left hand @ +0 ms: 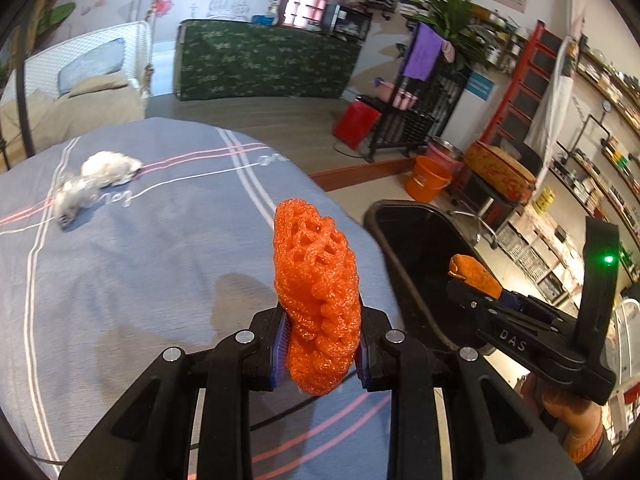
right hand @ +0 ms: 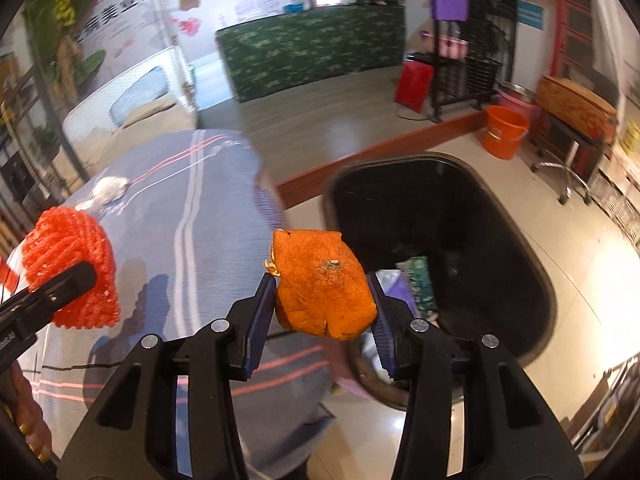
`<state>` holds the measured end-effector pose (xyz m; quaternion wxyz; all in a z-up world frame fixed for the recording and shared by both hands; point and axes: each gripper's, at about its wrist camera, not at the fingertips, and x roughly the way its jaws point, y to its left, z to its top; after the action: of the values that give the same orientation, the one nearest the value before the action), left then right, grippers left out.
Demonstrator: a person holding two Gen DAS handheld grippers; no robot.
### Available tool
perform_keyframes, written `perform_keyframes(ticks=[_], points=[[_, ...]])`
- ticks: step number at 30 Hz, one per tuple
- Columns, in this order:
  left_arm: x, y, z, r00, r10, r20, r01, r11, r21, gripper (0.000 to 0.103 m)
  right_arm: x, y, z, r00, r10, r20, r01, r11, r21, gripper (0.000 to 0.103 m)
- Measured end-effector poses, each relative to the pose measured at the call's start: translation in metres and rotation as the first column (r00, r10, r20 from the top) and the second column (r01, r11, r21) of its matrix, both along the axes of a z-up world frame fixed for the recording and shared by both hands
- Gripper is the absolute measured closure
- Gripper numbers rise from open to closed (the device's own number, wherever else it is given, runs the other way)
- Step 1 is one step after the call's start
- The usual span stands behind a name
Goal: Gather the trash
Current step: 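Carry the foam net and orange scrap with both tools over the wastebasket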
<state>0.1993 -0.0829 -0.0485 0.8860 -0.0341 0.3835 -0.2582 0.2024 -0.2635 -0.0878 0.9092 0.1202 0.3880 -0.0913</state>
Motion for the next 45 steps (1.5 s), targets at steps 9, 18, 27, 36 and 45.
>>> perform_keyframes(ticks=[9,18,27,36,45], points=[[-0.004,-0.050,0.002,0.994,-0.102,0.029,0.102,0.995,0.012,0.077,-0.003,-0.047,-0.016,0.992,-0.126,-0.013,0.126,0.992,-0.008,0.057],[-0.007,-0.080,-0.005,0.983,-0.178,0.034,0.177,0.984,0.031,0.077,0.021,-0.080,-0.044,0.977,-0.203,-0.071,0.201,0.979,-0.026,0.057],[-0.006,-0.097,-0.008,0.978,-0.208,0.017,0.207,0.977,0.045,0.077,0.030,-0.093,-0.063,0.967,-0.229,-0.112,0.229,0.973,-0.013,0.050],[0.000,-0.119,-0.011,0.969,-0.248,0.009,0.247,0.967,0.060,0.077,0.014,-0.087,-0.046,0.970,-0.233,-0.066,0.232,0.972,-0.024,0.041],[0.007,-0.148,-0.017,0.957,-0.291,-0.012,0.291,0.953,0.082,0.077,-0.015,-0.099,-0.025,0.959,-0.281,-0.020,0.281,0.960,-0.011,0.033]])
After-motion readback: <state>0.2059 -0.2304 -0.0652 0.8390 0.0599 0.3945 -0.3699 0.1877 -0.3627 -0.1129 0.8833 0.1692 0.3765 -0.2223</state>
